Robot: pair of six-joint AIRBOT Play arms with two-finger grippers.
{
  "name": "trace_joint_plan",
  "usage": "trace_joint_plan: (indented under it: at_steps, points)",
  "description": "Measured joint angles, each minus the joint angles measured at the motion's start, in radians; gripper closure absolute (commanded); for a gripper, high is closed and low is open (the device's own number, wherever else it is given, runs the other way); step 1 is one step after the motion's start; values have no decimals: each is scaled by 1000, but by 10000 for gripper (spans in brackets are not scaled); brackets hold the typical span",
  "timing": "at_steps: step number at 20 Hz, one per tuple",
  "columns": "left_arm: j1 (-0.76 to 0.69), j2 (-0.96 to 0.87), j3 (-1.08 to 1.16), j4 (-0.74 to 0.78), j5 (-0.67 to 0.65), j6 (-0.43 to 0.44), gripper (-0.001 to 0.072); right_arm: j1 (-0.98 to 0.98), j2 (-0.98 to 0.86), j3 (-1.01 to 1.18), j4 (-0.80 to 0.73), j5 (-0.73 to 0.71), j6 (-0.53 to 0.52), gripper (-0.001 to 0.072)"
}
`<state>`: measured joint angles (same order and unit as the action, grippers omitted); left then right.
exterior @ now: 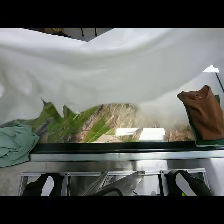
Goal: Fold the shirts.
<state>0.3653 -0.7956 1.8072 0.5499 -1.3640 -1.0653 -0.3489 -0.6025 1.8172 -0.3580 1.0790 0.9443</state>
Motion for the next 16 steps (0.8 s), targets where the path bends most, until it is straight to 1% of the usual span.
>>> trace_joint_plan:
  at_steps: [4, 7, 9, 12, 14, 16]
  points:
    - [-21, -92, 1, 26, -31, -8, 691, -3, -124, 10, -11, 77, 9, 690]
    - [-108, -248, -84, 33, -36, 20, 690, 10, -262, -71, -18, 130, 21, 690]
    - [-180, -398, -143, 39, -26, 50, 689, 38, -370, -156, -39, 134, 19, 690]
    - [-257, -691, -190, 39, -7, 75, 689, 100, -568, -284, -94, 71, -12, 689]
    - [-274, -900, -164, 40, 2, 79, 690, 135, -713, -330, -113, 13, -26, 689]
    - [-271, -1088, -86, 36, 3, 51, 689, 160, -839, -354, -117, -47, -43, 681]
